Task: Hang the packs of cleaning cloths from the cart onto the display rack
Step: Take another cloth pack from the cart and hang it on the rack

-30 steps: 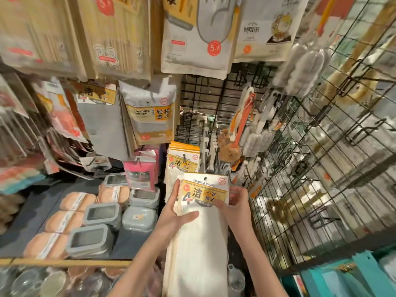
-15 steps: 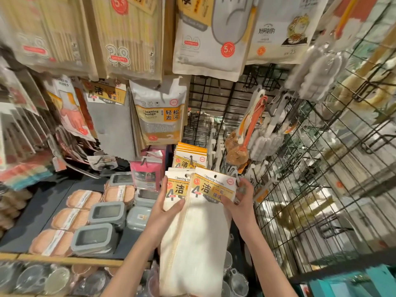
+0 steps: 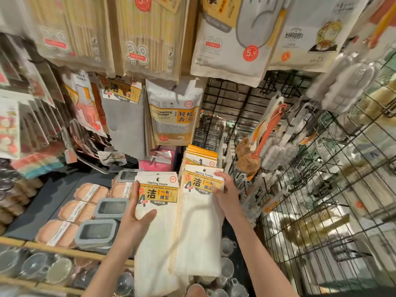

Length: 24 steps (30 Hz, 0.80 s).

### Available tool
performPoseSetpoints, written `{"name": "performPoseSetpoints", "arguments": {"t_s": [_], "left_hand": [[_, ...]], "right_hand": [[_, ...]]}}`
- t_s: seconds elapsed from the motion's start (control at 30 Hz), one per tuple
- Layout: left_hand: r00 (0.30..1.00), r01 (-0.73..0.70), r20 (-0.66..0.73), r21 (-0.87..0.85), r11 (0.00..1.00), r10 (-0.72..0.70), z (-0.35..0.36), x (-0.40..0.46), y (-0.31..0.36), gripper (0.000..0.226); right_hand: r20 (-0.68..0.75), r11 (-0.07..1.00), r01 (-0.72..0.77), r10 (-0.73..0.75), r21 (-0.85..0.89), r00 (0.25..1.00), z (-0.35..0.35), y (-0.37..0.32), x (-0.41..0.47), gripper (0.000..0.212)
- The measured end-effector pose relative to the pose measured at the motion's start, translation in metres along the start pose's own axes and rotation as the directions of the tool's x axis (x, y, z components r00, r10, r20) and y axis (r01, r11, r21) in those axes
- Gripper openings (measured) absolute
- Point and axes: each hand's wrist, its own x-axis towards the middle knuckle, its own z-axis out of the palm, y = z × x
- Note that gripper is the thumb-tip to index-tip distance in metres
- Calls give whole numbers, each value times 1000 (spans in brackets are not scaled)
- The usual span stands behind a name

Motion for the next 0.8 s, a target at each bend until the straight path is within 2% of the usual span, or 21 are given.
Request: {"name": "performPoseSetpoints", "arguments": {"t_s": [0.33,0.53,0.8], "left_hand": [[994,39,-102,58,998,-33,-21,1,-2,85],[996,-21,-86,0,1000,21,-26,2,-7,88],[997,-36,-69,-33,999,33,-23,4,-10,87]], "right_hand": [[-4,997,-76,76,-33,997,14,15,32,33],[49,999,-29,30,-23,998,19,13,41,34],[19,997,-39,40,-66,999,18,17,46,33]]}}
